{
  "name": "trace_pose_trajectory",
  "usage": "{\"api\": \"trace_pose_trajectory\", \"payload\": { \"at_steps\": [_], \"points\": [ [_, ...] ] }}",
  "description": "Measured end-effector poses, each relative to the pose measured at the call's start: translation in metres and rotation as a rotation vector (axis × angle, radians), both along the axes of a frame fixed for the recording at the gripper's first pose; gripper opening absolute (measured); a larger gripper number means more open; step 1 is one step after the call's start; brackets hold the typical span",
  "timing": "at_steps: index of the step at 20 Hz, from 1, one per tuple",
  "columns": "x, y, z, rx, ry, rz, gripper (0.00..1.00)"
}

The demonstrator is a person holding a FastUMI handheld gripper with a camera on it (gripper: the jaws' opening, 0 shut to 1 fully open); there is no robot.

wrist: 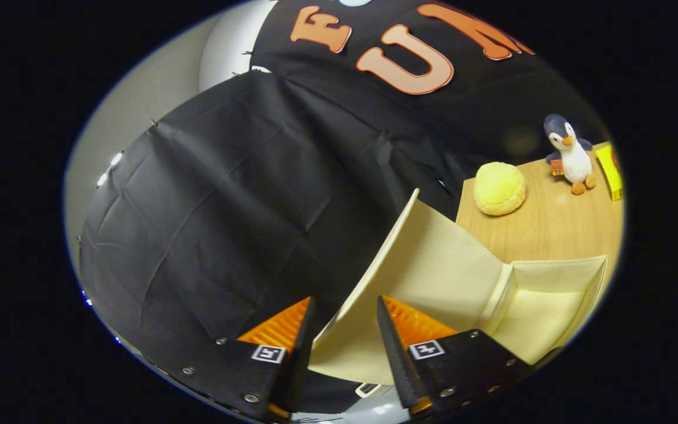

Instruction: Open the storage box then place both shoes into the box .Put the left shoe in first, then the right shoe, with the right side of both shoes facing outward in a uniform manner.

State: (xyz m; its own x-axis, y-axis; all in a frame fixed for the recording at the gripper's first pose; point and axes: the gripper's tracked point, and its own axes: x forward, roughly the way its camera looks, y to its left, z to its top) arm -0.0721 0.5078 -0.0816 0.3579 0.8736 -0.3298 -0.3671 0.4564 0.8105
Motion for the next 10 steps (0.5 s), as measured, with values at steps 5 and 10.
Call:
{"api": "trace_pose_trajectory", "payload": {
  "at_steps": [5,10],
  "points": [
    [0.008,-0.044,-0.021,-0.119,-0.102,-0.051,0.96],
    [0.024,-0.138,-0.076,-0.324,-0.150,-0.188,0.97]
  ]
}}
